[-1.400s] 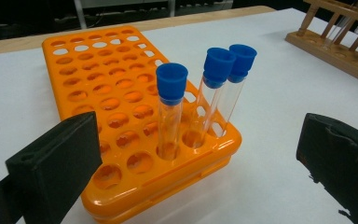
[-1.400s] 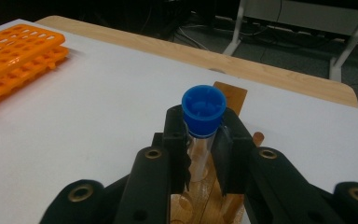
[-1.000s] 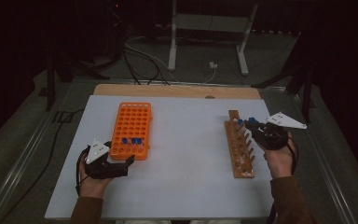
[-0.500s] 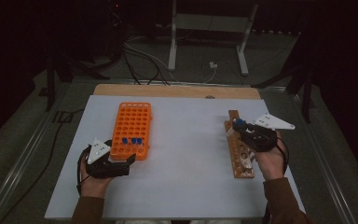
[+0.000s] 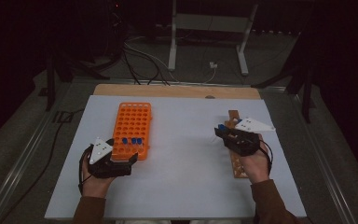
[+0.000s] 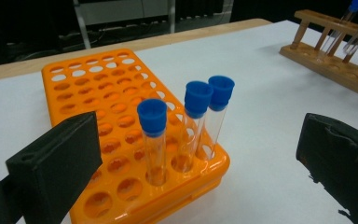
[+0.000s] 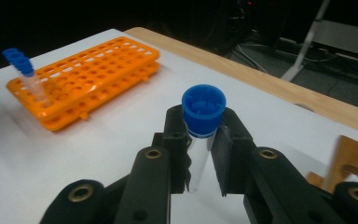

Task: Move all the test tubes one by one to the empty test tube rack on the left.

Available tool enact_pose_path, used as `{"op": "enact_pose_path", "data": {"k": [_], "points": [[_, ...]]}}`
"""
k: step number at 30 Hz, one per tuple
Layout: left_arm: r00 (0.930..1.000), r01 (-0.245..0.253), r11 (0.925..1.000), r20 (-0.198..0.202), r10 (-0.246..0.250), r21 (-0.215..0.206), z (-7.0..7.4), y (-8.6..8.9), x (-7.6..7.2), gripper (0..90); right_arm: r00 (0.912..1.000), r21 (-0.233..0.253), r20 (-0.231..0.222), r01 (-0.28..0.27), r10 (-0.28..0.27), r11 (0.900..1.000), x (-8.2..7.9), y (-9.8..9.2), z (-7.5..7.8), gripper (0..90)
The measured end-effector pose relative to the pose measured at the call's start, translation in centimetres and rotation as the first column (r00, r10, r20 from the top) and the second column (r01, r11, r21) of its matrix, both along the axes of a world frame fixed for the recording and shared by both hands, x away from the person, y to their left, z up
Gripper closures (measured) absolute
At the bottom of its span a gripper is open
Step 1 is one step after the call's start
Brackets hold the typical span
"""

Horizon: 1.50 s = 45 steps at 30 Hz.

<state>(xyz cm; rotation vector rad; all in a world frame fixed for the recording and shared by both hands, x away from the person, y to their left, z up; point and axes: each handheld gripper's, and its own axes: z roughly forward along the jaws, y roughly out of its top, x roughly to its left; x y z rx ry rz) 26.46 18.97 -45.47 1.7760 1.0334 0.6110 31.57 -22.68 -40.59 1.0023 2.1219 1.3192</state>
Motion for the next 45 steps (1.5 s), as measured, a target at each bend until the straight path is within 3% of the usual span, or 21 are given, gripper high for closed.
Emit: {"op": "enact_pose_path", "data": {"k": [11, 24, 36, 45], "points": [[0.9989, 0.029, 0.9995, 0.036, -0.029, 0.014, 1.2, -1.5, -0.4, 0.8, 0.9974, 0.019, -0.02, -0.069, 0.07, 0.997, -0.2, 2.4, -0.3, 76.9], [0.993, 0.099, 0.9944, 0.061, -0.101, 0.037, 2.2, -4.5, -0.9, 2.8, 0.9831, 0.039, -0.046, -0.175, 0.177, 0.984, -0.8, 6.1, -1.0, 76.9], [0.9843, 0.172, 0.9829, 0.03, -0.174, 0.066, 1.6, -7.5, -0.9, 6.2, 0.9648, 0.052, -0.056, -0.254, 0.257, 0.966, -1.7, 8.9, -0.9, 76.9], [0.9778, 0.208, 0.9756, 0.01, -0.209, 0.071, 1.1, -8.6, -0.9, 8.3, 0.9491, 0.076, -0.073, -0.301, 0.306, 0.951, -2.3, 10.4, -1.1, 76.9]]}}
